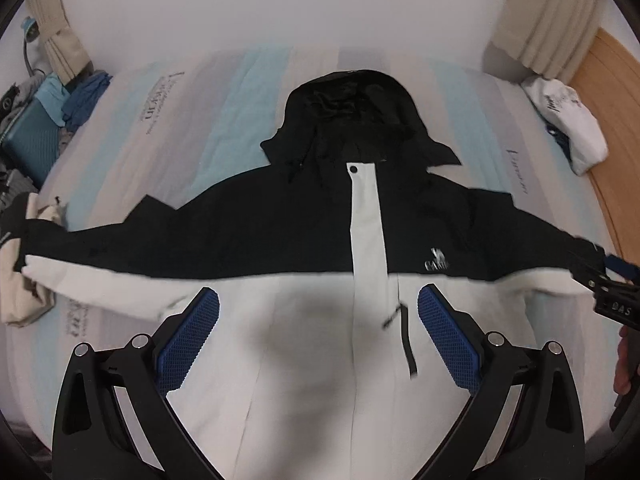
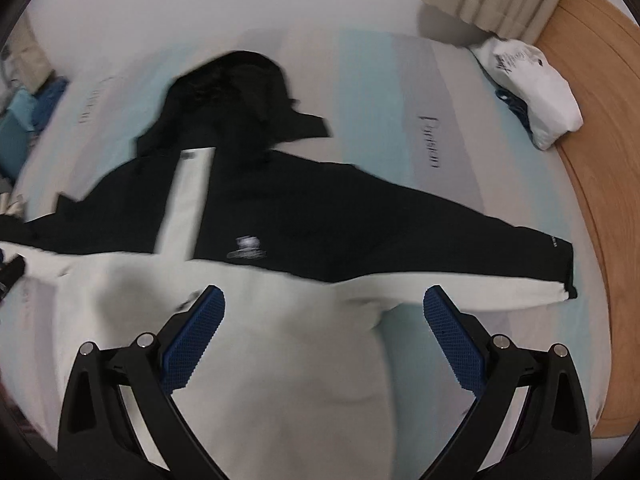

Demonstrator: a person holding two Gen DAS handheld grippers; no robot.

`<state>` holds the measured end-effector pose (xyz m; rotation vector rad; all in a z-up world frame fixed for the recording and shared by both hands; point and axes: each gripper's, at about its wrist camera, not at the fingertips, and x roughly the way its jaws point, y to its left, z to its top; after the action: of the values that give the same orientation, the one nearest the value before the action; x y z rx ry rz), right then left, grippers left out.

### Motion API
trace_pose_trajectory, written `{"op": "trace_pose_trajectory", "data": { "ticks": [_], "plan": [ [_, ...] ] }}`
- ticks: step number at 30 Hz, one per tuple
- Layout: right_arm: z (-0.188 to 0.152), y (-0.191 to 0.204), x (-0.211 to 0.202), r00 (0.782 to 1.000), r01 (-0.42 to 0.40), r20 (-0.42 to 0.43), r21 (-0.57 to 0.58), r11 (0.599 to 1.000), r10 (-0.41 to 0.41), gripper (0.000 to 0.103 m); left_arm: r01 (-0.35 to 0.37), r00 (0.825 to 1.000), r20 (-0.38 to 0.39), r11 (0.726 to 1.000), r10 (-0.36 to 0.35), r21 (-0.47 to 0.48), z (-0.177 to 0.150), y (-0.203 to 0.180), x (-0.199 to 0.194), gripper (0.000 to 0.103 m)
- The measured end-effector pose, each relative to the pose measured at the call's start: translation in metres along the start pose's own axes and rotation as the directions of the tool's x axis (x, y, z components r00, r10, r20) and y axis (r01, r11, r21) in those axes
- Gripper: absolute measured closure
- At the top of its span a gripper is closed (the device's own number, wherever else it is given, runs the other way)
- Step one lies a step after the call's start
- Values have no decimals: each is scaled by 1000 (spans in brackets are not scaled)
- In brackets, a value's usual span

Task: Fold large clothes
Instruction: 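Move the right gripper down to the black sleeve cuff, then close the right gripper on the black sleeve cuff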

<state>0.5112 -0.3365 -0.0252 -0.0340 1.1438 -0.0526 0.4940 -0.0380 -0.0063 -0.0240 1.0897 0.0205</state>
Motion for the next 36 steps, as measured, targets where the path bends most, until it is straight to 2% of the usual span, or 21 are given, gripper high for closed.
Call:
{"op": "trace_pose_trajectory", "data": {
  "ticks": [4, 7, 12, 14, 18, 21, 27, 30, 32, 33, 36],
  "plan": [
    [13, -55, 54, 997, 77, 15, 64, 995, -78, 7, 22, 1000, 1, 1000, -22, -13, 20, -6, 57, 6],
    [12, -106, 85, 991, 123, 41, 131, 984, -129, 7, -24, 1000, 6, 999, 23, 39, 29, -12, 95, 6],
    [8, -197, 130, 971, 237, -11, 158, 959, -238, 7, 12, 999, -42, 1000, -12, 9, 39, -10, 145, 6],
    [1, -231, 145, 963, 270, -44, 149, 951, -267, 7, 6, 998, -69, 1000, -4, 20, 40, -9, 163, 6],
    [-19, -301, 168, 963, 268, -96, 187, 945, -254, 7, -11, 995, -101, 1000, 13, 16, 41, -8, 195, 6],
    [-32, -352, 185, 930, 360, -140, 176, 916, -339, 7, -22, 994, -101, 998, 28, 67, 35, -16, 206, 6],
    [-42, -431, 204, 898, 432, -174, 190, 882, -403, 7, -22, 993, -116, 997, 31, 80, 28, -25, 229, 6],
    [-44, -460, 214, 904, 413, -213, 201, 888, -372, 7, -11, 992, -120, 995, 22, 96, 24, -24, 236, 6],
    [-45, -474, 223, 915, 377, -236, 221, 899, -326, 7, -23, 990, -135, 994, 38, 108, 22, -22, 243, 6],
    [-46, -478, 226, 922, 357, -245, 232, 905, -301, 9, -29, 988, -145, 994, 44, 104, 21, -21, 245, 6],
    [-52, -500, 236, 953, 239, -258, 317, 918, -159, 24, -30, 985, -166, 995, 46, 95, 19, -20, 248, 6]
  ]
}}
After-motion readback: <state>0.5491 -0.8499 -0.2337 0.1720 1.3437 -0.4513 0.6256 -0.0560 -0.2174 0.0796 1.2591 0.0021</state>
